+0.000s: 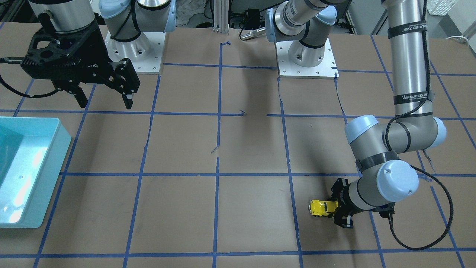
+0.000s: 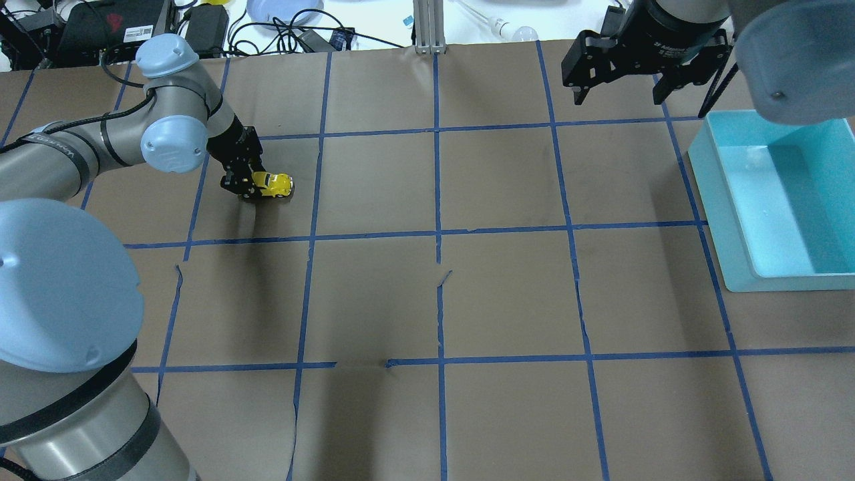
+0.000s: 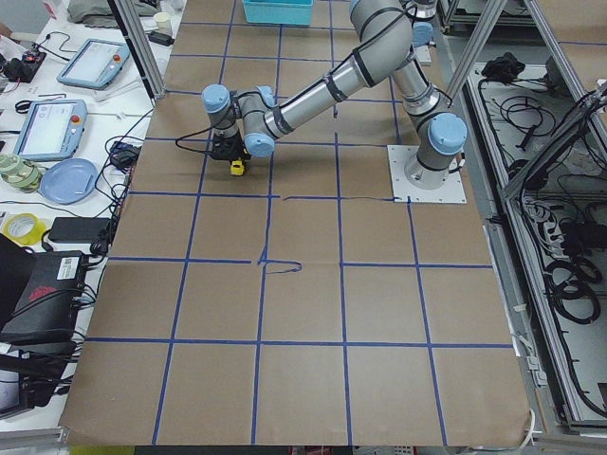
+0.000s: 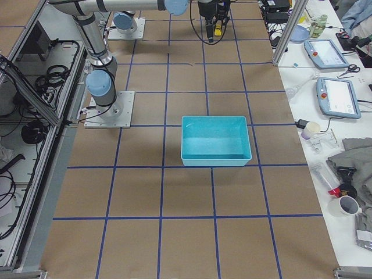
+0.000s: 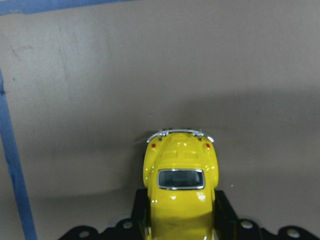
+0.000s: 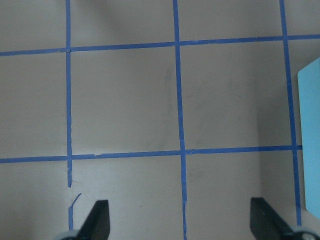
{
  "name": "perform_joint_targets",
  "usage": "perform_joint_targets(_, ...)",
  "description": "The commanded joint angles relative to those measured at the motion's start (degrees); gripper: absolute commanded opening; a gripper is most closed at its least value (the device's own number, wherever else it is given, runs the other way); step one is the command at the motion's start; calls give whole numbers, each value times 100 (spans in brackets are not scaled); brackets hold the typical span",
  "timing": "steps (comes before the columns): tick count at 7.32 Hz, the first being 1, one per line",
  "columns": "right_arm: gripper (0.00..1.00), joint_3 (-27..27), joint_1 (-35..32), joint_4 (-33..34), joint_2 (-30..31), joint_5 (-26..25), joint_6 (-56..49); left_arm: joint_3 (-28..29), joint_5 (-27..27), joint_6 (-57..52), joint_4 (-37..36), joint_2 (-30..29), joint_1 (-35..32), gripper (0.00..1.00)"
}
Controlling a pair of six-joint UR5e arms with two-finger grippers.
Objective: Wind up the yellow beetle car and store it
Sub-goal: 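Press the car down and drag it backward along the table with the left gripper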
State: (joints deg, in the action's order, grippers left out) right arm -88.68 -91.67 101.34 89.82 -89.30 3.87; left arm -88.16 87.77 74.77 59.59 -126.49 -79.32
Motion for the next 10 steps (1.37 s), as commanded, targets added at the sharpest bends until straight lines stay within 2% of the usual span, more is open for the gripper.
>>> perform_joint_targets(1,100,0,0,0,0,0,0,1,12,-15,0,-24,22,0)
perform_joint_targets(10,100,0,-9,0,0,0,0,-8,-23,-305,9,-7,390,0)
